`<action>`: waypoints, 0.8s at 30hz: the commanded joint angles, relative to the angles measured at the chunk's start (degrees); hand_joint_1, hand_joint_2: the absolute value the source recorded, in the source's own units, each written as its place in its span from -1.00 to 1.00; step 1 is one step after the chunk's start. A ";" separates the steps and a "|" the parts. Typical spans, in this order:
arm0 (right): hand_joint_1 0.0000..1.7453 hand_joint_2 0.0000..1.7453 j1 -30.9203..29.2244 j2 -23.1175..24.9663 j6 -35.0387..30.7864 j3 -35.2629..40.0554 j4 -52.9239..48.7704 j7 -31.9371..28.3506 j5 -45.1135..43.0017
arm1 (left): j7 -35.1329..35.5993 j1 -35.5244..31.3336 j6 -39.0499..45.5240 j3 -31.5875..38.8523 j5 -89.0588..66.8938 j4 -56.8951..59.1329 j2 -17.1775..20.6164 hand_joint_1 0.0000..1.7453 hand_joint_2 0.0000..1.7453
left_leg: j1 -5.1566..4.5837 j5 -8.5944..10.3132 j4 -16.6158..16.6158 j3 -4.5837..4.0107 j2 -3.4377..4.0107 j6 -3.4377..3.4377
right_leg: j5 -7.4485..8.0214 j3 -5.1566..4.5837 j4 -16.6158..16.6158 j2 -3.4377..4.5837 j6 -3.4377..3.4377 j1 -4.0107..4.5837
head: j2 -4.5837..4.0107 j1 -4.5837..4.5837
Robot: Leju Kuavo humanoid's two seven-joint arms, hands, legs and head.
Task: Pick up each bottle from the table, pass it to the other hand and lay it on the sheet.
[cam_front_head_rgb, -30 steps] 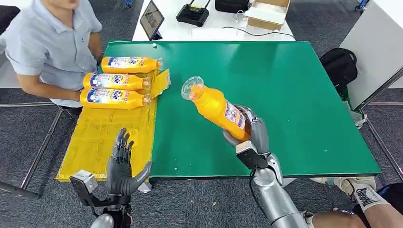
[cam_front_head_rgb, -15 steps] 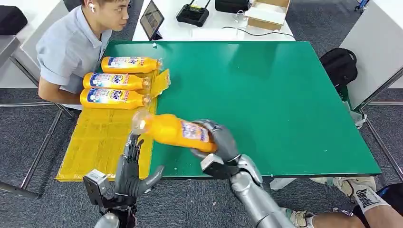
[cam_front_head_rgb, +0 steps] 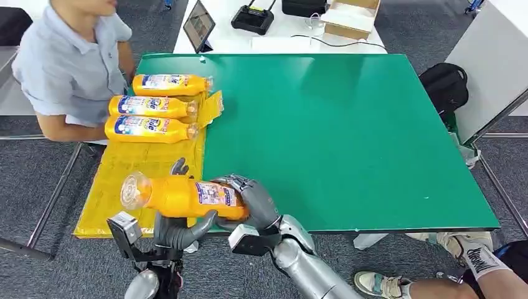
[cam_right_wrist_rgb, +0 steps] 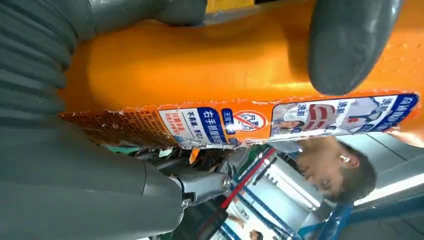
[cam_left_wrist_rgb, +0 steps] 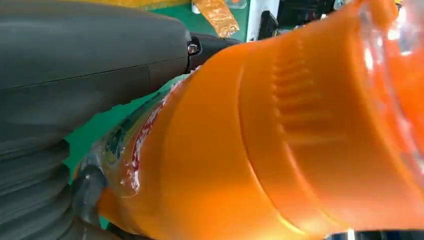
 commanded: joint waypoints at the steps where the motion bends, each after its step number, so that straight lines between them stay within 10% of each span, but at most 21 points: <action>1: 0.92 1.00 -4.64 0.36 -0.32 5.12 8.38 -1.95 -2.66 | 0.57 -2.79 -2.74 -3.63 1.03 3.92 1.66 -1.00 1.00 | 0.00 -0.09 -0.04 0.33 0.07 0.06 | -0.08 0.31 -0.05 0.00 -0.17 0.05 | 0.00 0.00; 15: 0.90 1.00 -5.04 0.98 -0.70 5.09 10.57 -1.95 -2.98 | 0.25 -3.21 -2.54 -4.74 -1.18 4.14 2.31 -0.98 1.00 | 0.01 -0.10 -0.05 0.34 0.01 0.06 | -0.10 0.35 -0.05 -0.07 -0.18 0.06 | 0.00 0.02; 16: 0.86 1.00 -5.05 0.97 -0.67 5.09 10.69 -1.95 -3.01 | 0.23 -3.20 -2.49 -4.75 -1.27 4.14 2.31 -0.58 1.00 | 0.01 -0.07 -0.06 0.30 0.02 0.05 | -0.08 0.30 -0.05 -0.05 -0.16 0.05 | 0.00 0.00; 17: 0.86 1.00 -5.12 0.99 -0.91 5.14 10.75 -1.95 -3.25 | 0.23 -3.31 -2.51 -4.86 -1.45 4.29 2.30 0.80 1.00 | -0.01 -0.04 -0.06 0.23 0.01 0.04 | -0.05 0.22 -0.04 -0.05 -0.12 0.02 | 0.00 0.00; 24: 0.70 1.00 -5.11 0.40 -1.07 5.99 9.13 -1.95 -4.50 | 1.72 -4.68 -2.38 -4.99 -3.13 7.10 2.50 1.00 1.00 | -0.01 -0.05 -0.07 0.26 0.01 0.06 | -0.06 0.26 -0.05 -0.05 -0.14 0.03 | 0.00 0.02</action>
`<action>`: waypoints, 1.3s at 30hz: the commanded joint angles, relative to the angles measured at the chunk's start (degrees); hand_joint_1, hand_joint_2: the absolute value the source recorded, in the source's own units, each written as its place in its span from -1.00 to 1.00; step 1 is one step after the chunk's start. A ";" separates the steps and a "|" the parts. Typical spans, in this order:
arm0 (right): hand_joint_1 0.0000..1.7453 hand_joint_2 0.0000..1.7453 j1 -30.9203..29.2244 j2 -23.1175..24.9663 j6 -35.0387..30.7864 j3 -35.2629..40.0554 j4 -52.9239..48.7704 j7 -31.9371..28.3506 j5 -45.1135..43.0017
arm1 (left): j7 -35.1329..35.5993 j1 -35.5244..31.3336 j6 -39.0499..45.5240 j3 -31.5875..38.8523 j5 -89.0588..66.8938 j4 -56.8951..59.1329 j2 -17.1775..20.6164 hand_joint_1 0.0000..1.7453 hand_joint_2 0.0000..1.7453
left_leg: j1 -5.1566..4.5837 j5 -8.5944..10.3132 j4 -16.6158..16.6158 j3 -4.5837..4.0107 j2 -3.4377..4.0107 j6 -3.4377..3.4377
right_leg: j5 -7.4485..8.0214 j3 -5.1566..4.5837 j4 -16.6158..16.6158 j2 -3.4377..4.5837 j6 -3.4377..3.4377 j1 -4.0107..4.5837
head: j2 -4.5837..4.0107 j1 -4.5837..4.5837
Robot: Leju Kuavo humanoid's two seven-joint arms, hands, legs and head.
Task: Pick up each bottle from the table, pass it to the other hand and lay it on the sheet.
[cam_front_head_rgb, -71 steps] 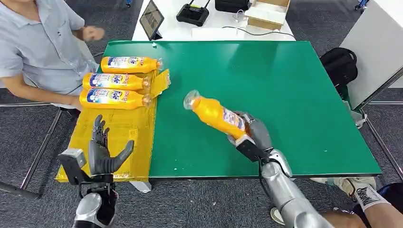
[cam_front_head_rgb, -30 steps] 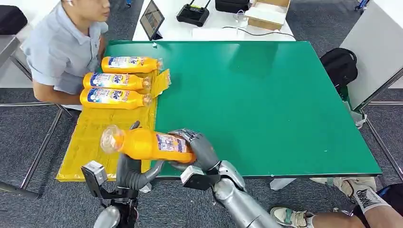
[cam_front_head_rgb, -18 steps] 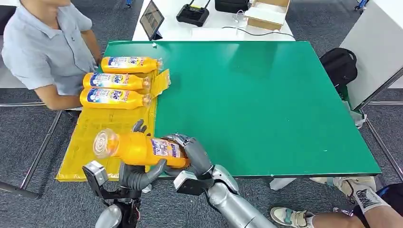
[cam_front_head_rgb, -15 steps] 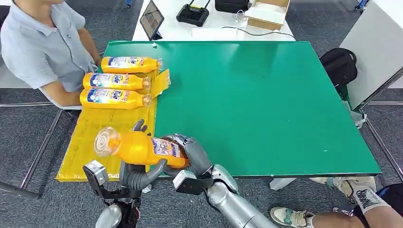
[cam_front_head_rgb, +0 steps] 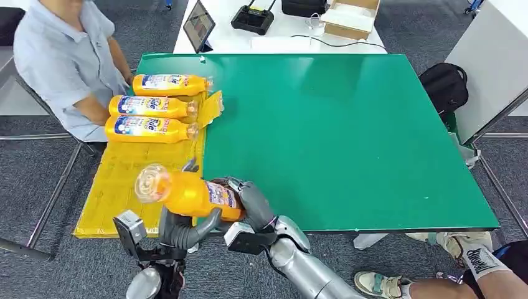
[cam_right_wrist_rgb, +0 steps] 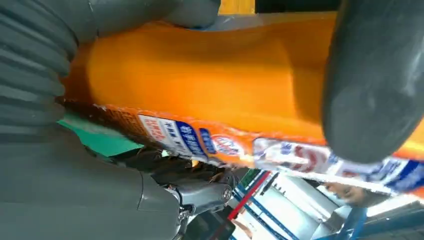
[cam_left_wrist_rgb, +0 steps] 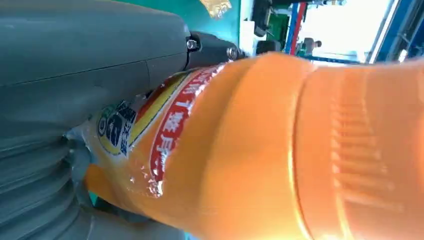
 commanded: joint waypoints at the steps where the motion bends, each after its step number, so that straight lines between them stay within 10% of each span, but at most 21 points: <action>1: 0.16 1.00 -2.88 -0.51 -0.11 3.31 3.48 -1.93 -1.34 | 1.82 -3.27 -1.25 -2.92 -0.89 6.56 1.75 1.00 1.00 | 0.03 -0.16 -0.05 0.48 0.05 0.08 | -0.14 0.48 -0.07 -0.05 -0.24 0.09 | 0.00 -0.02; 2: -0.64 1.00 -2.91 -0.48 0.07 3.32 3.46 -1.93 -1.45 | 1.86 -3.20 -1.90 -2.84 -0.19 6.55 1.72 1.00 1.00 | -0.01 -0.05 -0.06 0.22 -0.01 0.04 | -0.06 0.22 -0.06 -0.06 -0.12 0.02 | 0.00 0.00; 5: -1.00 1.00 -2.78 -0.22 0.15 2.79 3.48 -1.93 -2.06 | 1.89 -3.06 -2.14 -2.64 0.09 6.14 1.84 1.00 1.00 | 0.01 -0.17 -0.06 0.46 0.05 0.07 | -0.15 0.45 -0.06 -0.03 -0.22 0.06 | 0.00 -0.02; 6: -1.00 -1.00 -2.72 -0.02 0.04 2.57 3.41 -1.93 -2.10 | 1.89 -2.90 -2.13 -2.45 0.10 5.65 1.92 1.00 1.00 | 0.01 -0.11 -0.05 0.32 0.07 0.05 | -0.09 0.31 -0.06 0.00 -0.17 0.06 | 0.00 -0.02; 37: -1.00 -1.00 0.98 -1.77 -5.39 1.96 -6.69 -1.93 -3.66 | 1.63 -8.52 23.15 7.70 -14.62 6.97 2.19 1.00 1.00 | 0.03 -0.01 -0.03 0.12 -0.08 0.03 | -0.04 0.11 -0.03 -0.13 -0.13 0.06 | 0.00 -0.02; 39: -1.00 -1.00 0.09 -0.16 -4.19 3.55 -5.13 -1.93 -2.44 | 1.25 -15.10 41.22 10.07 -35.29 19.03 1.80 1.00 1.00 | 0.04 -0.03 -0.05 0.28 -0.08 0.04 | -0.07 0.27 -0.03 -0.15 -0.19 0.08 | 0.00 -0.04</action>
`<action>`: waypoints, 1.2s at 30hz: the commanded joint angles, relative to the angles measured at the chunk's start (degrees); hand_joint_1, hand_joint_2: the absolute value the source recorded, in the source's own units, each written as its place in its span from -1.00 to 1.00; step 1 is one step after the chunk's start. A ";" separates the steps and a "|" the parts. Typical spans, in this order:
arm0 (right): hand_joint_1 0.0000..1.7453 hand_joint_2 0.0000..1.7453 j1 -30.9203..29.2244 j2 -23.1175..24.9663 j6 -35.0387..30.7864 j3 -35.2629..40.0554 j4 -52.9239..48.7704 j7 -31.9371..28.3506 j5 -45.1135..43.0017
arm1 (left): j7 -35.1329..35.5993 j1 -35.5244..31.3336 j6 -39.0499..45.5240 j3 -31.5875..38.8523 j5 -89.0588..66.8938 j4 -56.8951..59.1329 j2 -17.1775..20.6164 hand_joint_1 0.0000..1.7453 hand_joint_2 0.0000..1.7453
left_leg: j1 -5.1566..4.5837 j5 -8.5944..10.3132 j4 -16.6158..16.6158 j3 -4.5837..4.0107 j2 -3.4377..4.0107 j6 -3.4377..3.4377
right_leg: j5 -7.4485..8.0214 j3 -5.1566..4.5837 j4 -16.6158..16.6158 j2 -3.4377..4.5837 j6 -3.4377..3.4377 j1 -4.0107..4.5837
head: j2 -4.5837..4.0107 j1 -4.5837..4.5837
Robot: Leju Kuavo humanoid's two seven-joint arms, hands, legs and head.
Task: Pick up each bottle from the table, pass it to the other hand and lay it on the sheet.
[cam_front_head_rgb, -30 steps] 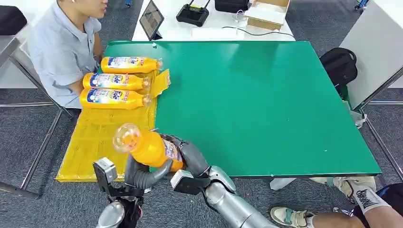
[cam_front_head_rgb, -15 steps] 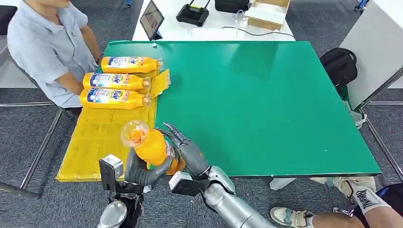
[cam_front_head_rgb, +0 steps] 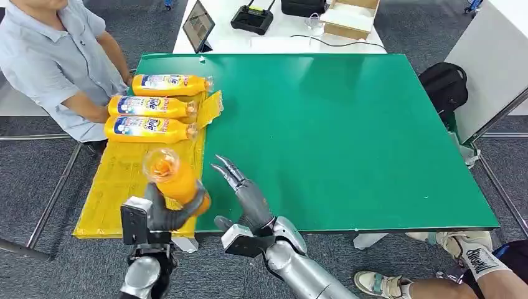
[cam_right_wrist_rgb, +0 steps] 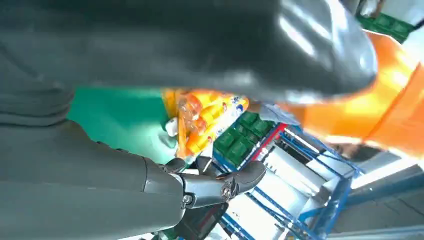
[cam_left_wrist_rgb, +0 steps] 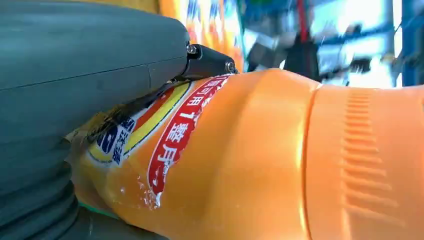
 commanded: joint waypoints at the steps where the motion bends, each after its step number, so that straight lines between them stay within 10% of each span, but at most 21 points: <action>1: -1.00 -1.00 -1.01 -0.19 1.57 2.70 -1.98 -1.93 -0.04 | -1.00 -13.10 24.38 8.61 -25.49 17.24 0.72 1.00 1.00 | 0.02 -0.01 -0.10 0.32 -0.08 0.04 | -0.06 0.34 -0.06 -0.14 -0.18 0.07 | 0.00 -0.02; 36: -1.00 -1.00 -1.14 -0.23 1.46 3.00 -1.83 -1.93 -0.14 | -1.65 -14.00 24.38 10.23 -28.59 19.11 0.11 1.00 1.00 | 0.01 0.00 -0.03 0.14 -0.02 0.05 | -0.03 0.17 -0.01 -0.06 -0.10 0.04 | 0.00 0.00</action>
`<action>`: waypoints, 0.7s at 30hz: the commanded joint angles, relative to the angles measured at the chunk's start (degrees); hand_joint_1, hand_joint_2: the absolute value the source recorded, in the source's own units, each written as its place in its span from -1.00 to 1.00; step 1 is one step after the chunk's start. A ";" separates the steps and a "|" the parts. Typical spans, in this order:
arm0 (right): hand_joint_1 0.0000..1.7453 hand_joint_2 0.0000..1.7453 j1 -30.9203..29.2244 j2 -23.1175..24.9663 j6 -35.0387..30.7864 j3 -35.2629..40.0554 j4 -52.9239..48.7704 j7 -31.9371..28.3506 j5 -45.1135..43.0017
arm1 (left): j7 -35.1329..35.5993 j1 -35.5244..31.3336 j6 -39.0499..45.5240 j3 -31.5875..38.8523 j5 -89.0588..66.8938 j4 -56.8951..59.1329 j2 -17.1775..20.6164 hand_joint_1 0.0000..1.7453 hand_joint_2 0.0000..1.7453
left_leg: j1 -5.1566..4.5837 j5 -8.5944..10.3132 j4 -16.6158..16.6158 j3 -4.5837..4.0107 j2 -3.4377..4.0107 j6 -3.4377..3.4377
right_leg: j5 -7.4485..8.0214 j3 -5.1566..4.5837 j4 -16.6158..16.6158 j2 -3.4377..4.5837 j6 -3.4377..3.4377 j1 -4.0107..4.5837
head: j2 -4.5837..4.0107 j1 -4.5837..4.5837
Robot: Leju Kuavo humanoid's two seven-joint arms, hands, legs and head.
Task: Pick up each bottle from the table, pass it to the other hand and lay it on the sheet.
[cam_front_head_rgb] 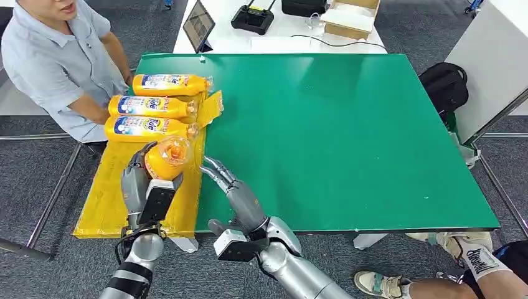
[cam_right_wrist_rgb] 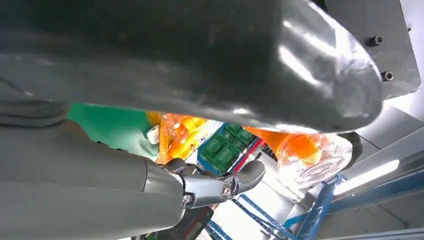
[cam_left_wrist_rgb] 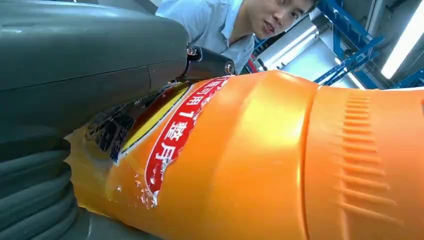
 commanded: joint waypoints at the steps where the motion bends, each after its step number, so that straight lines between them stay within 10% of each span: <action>1: -1.00 -1.00 -1.74 -1.09 0.13 1.40 1.58 -1.93 -0.24 | -0.03 -2.70 -0.02 0.79 -0.15 3.81 -0.09 1.00 1.00 | 0.03 -0.09 -0.01 0.26 -0.02 0.06 | -0.09 0.28 -0.03 -0.08 -0.16 0.07 | 0.00 0.00; 21: -1.00 -1.00 -1.74 -1.09 0.13 1.40 1.58 -1.93 -0.24 | -0.03 -2.70 -0.02 0.79 -0.15 3.81 -0.09 1.00 1.00 | 0.01 -0.05 -0.03 0.19 -0.02 0.05 | -0.06 0.21 -0.03 -0.08 -0.13 0.04 | 0.00 0.00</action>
